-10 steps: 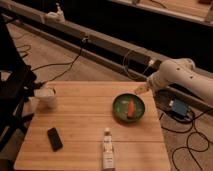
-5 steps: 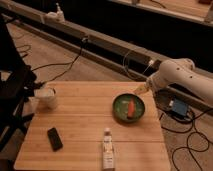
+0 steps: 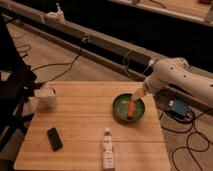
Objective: Stand the bottle upright
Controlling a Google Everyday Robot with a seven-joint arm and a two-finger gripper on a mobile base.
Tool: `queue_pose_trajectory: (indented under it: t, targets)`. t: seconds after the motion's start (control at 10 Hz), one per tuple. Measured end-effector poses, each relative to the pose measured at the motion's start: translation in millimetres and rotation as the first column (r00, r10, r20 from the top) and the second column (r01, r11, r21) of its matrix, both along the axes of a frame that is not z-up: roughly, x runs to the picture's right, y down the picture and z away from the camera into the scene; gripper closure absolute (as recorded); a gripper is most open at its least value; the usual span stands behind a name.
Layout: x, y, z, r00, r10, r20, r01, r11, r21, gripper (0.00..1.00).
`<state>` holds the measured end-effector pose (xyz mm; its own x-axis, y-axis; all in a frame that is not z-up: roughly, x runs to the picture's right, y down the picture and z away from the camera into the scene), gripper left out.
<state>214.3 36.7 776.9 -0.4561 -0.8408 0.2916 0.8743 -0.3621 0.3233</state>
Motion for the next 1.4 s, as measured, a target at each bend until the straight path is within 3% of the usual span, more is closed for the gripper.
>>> queue_pose_trajectory:
  t: [0.3, 0.5, 0.7, 0.8, 1.2, 1.4]
  targets:
    - [-45.8, 22.7, -9.8, 0.994, -0.110, 0.026, 0.110, 0.9939, -0.012, 0.25]
    - [-80.6, 37.3, -22.7, 0.988, -0.140, 0.068, 0.142, 0.9898, -0.017, 0.25]
    - [-129.6, 51.7, -41.6, 0.973, -0.166, 0.163, 0.171, 0.9851, -0.018, 0.25]
    - [-141.1, 55.8, -47.5, 0.965, -0.179, 0.190, 0.185, 0.9827, -0.013, 0.25]
    - [-141.0, 57.7, -46.2, 0.966, -0.170, 0.194, 0.178, 0.9838, -0.022, 0.25]
    - [-147.7, 75.6, -37.0, 0.970, -0.111, 0.218, 0.134, 0.9863, -0.095, 0.25]
